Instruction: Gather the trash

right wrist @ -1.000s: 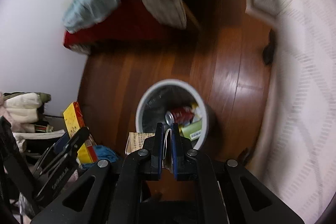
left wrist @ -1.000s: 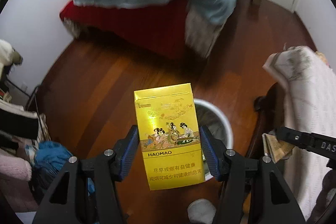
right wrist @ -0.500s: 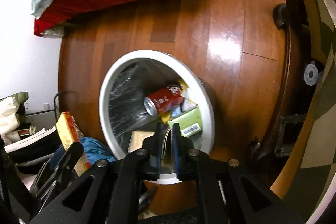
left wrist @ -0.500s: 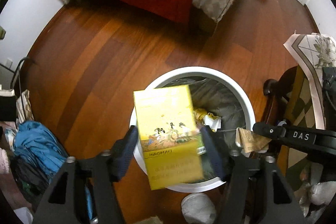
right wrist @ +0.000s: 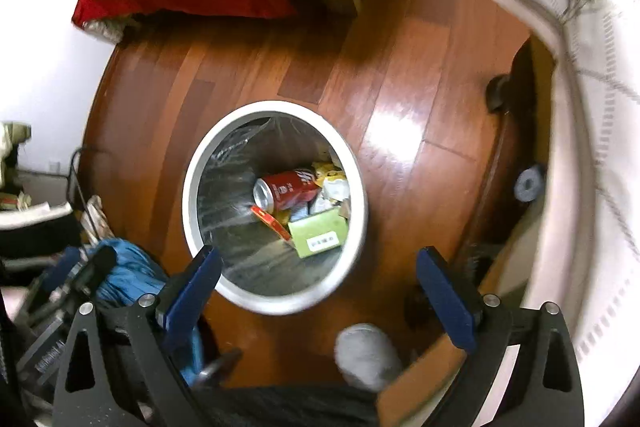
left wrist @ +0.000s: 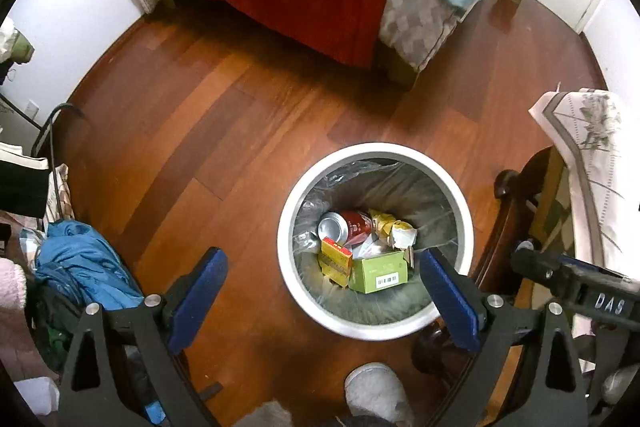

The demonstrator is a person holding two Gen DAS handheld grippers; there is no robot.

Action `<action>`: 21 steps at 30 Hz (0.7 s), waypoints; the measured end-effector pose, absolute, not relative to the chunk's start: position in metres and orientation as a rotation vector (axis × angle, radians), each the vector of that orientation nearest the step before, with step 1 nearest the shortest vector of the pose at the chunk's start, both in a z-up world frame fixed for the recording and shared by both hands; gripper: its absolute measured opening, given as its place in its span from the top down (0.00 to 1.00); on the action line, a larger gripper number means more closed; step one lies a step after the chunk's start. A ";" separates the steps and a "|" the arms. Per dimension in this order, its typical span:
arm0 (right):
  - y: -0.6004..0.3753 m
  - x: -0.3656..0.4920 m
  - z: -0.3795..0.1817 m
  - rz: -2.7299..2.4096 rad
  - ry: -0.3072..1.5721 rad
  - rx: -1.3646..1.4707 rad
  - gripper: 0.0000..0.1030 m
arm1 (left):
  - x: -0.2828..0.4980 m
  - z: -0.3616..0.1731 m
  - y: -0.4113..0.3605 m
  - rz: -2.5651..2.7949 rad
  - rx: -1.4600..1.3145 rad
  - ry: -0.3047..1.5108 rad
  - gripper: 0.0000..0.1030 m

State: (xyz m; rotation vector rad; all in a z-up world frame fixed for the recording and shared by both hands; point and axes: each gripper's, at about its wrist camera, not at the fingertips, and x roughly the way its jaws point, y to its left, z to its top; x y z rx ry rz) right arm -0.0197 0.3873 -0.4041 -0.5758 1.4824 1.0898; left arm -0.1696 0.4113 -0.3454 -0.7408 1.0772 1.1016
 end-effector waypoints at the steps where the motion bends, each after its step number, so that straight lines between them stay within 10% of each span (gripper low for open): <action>1: 0.381 -0.024 -0.394 1.102 1.458 -0.589 0.03 | -0.173 -0.336 0.406 1.102 -0.734 1.068 0.05; 21: 0.251 -0.063 -0.187 1.294 1.184 -0.487 0.02 | -0.209 -0.163 0.294 1.059 -0.630 0.846 0.04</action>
